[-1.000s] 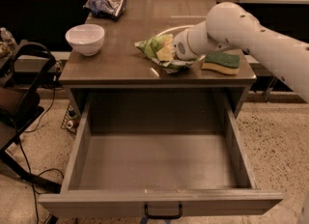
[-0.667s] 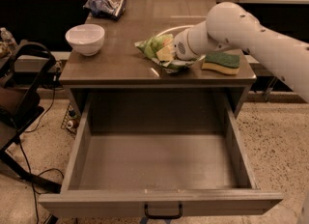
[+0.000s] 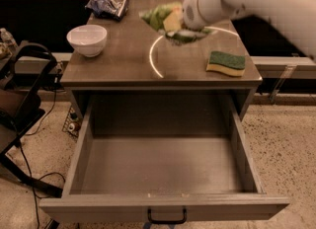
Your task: Move green jalapeno chip bag near blue chip bag
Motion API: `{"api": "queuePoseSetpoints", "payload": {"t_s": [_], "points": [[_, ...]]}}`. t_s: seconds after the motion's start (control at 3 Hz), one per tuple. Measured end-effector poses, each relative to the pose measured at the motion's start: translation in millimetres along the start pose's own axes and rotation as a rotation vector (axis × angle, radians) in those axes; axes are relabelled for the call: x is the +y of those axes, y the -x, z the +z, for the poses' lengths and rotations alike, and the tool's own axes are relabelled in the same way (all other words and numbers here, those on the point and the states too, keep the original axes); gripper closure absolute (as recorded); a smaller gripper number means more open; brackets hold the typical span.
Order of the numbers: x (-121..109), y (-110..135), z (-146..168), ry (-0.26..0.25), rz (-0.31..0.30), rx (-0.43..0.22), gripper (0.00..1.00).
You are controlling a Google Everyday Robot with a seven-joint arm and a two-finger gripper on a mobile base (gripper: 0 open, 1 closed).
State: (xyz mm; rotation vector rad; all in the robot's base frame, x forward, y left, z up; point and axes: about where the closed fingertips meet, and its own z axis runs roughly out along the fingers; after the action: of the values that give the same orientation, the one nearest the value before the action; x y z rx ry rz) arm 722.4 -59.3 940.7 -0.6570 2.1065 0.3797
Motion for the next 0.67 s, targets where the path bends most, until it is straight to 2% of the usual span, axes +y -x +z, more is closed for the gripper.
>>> {"api": "queuePoseSetpoints", "payload": {"t_s": [0.33,0.67], "points": [[-1.6,67.0,-41.4,-0.069,0.042,-0.068,1.0],[-1.6,67.0,-41.4,-0.069,0.042,-0.068,1.0]]}}
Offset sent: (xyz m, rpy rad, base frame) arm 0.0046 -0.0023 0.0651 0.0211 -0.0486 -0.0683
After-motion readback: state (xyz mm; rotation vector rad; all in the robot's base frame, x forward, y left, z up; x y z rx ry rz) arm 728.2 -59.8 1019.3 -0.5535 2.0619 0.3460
